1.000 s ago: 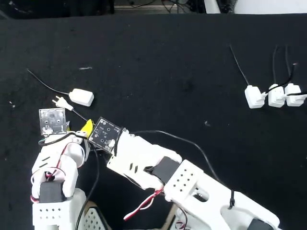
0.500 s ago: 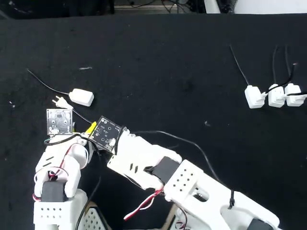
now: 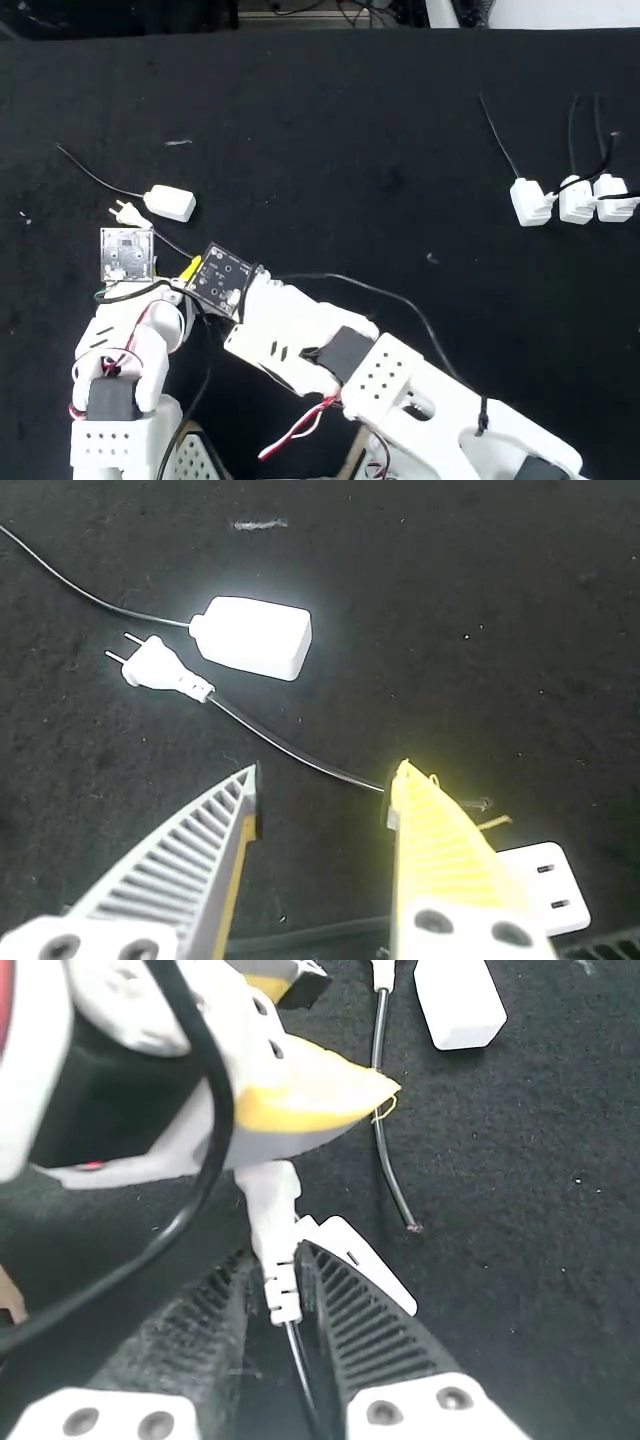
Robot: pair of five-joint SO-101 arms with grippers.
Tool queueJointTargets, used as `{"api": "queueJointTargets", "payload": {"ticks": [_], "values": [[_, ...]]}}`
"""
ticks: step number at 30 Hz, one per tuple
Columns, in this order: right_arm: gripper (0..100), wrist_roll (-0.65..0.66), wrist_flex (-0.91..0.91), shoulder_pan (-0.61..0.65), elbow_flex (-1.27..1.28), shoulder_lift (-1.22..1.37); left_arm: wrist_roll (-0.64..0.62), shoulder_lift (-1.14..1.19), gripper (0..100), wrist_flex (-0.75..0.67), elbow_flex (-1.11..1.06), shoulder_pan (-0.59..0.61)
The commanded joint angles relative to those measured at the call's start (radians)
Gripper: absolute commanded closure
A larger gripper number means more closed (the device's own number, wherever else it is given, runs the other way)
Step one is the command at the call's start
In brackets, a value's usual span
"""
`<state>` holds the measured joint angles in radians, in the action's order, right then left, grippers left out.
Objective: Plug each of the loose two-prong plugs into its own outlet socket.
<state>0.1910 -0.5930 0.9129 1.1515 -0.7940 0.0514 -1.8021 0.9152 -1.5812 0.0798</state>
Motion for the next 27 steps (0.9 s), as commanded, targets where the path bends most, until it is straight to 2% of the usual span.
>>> {"api": "queueJointTargets", "payload": {"ticks": [1,5,22,27], "values": [[98.8,-0.005,-0.044,0.006,-0.062,-0.131,0.017,0.017,78,0.003,0.001,-0.031],[98.8,-0.003,-0.063,0.006,-0.042,-0.194,0.017,0.017,78,0.003,0.001,-0.03],[98.8,-0.005,-0.02,0.003,-0.027,-0.174,0.017,0.017,78,0.003,0.001,-0.028],[98.8,-0.005,-0.098,-0.077,-0.074,-0.17,-0.014,0.008,78,0.003,0.035,0.044]]}}
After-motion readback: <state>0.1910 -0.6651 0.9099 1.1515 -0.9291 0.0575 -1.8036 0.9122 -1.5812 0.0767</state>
